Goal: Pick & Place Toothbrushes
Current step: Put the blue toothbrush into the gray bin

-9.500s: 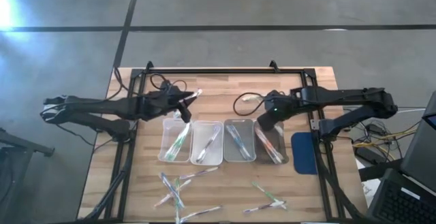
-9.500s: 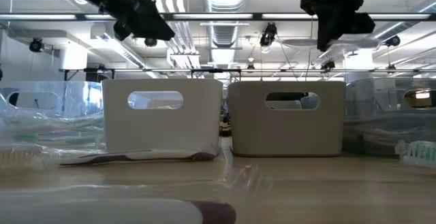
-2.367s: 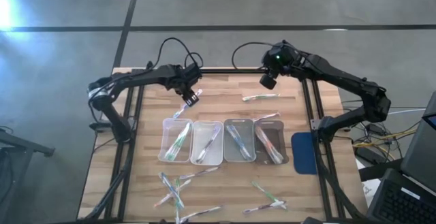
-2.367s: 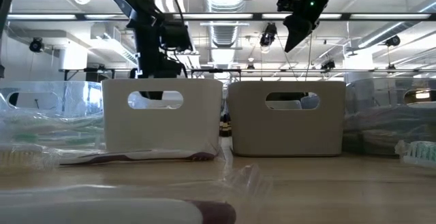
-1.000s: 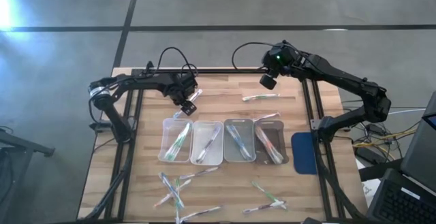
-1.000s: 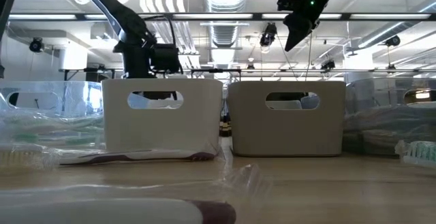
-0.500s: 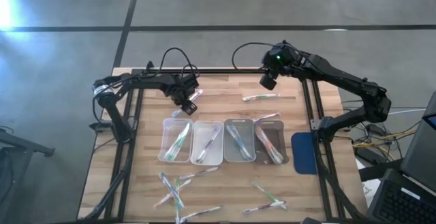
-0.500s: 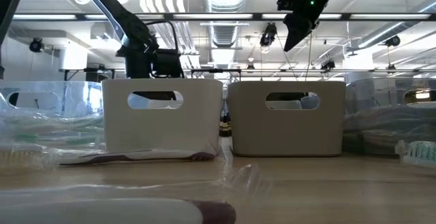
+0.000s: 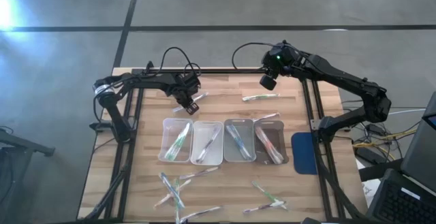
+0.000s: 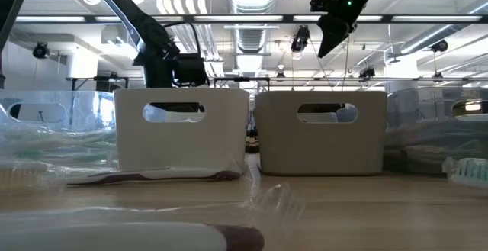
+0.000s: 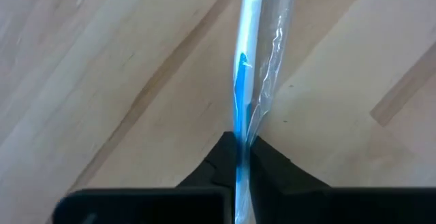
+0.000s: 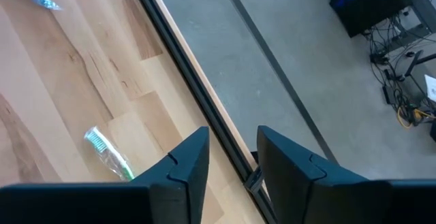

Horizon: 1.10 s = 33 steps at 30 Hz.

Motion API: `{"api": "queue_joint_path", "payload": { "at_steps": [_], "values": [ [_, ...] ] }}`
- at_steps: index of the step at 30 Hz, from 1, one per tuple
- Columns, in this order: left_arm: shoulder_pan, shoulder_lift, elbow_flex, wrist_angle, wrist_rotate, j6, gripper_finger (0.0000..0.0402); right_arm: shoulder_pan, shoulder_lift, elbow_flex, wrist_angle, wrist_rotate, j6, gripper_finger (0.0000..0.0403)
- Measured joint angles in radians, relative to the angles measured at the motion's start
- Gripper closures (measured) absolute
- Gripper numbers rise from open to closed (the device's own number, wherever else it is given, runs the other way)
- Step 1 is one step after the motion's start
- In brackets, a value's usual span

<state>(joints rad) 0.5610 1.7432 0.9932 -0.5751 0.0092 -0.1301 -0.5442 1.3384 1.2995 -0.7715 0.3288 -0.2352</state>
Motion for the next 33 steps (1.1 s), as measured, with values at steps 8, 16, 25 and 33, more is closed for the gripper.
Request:
{"api": "queue_joint_path", "payload": {
  "at_steps": [8,16,25,33],
  "values": [
    [-0.002,-0.06,-0.008,-0.019,0.0,0.107,0.0379,0.0,0.0,0.0,0.0,0.001,-0.004,0.0319],
    [-0.031,-0.189,0.013,0.048,-0.008,0.196,0.0387,0.001,0.0,0.0,-0.001,0.0,0.004,0.0343],
    [-0.174,-0.293,0.02,0.226,-0.031,0.56,0.0388,-0.004,-0.013,0.0,-0.04,-0.291,0.061,0.0345],
    [-0.358,-0.317,0.02,0.402,-0.284,1.241,0.0388,-0.02,-0.017,0.0,-0.055,-0.641,0.116,0.0316]
  ]
}}
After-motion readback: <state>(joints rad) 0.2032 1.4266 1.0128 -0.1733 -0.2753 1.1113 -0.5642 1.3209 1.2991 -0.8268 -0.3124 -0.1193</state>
